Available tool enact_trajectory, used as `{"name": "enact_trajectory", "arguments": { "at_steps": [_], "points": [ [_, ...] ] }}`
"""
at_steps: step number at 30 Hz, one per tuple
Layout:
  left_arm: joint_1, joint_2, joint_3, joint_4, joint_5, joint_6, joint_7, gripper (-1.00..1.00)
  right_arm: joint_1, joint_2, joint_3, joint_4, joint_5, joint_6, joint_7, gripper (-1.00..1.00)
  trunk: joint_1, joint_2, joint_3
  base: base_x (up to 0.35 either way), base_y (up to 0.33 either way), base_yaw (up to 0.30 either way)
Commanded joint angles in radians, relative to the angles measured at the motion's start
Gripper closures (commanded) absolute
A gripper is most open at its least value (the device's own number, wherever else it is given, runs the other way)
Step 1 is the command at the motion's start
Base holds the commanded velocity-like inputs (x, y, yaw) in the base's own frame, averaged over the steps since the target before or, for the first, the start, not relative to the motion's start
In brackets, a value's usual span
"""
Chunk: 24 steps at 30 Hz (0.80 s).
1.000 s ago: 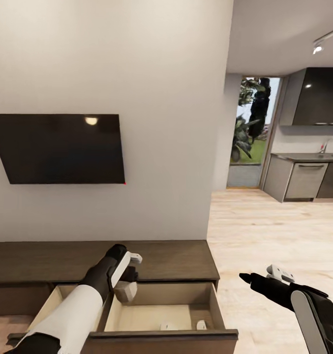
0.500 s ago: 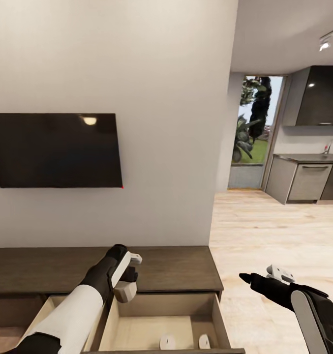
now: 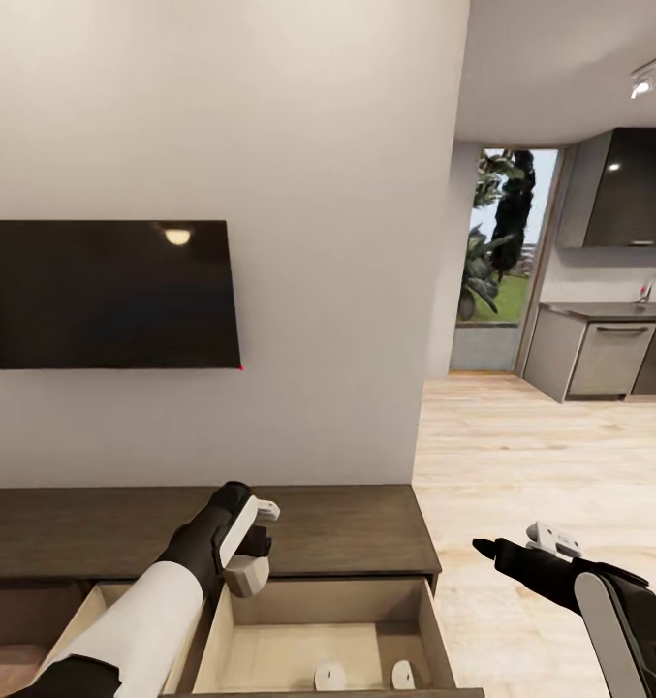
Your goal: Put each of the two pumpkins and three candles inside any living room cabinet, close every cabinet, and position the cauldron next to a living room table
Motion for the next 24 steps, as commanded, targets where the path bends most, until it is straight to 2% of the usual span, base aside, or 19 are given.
{"name": "enact_trajectory", "arguments": {
  "at_steps": [1, 11, 19, 24],
  "points": [
    [-0.001, 0.0, -0.004, -0.001, 0.005, 0.004, 0.008, 1.0, -0.001, 0.0, 0.0, -0.001, -0.01, 0.004, -0.008, -1.0, 0.004, -0.008, -0.005, 0.0, 0.0, 0.0],
    [-0.001, 0.002, -0.004, 0.002, 0.003, 0.004, 0.009, 1.0, 0.0, 0.0, -0.006, -0.001, -0.01, 0.004, -0.007, -1.0, 0.042, -0.078, -0.036, 0.0, 0.0, 0.0],
    [-0.001, 0.001, -0.004, 0.001, 0.003, 0.004, 0.009, 1.0, -0.001, 0.0, -0.006, -0.001, -0.011, 0.005, -0.007, -1.0, 0.042, -0.078, -0.036, 0.004, 0.0, 0.0],
    [-0.001, 0.0, -0.004, 0.002, 0.0, 0.004, 0.0, 1.0, -0.001, 0.0, -0.006, -0.001, -0.011, 0.005, -0.007, -1.0, 0.042, -0.078, -0.036, 0.179, 0.0, 0.0]
  ]
}}
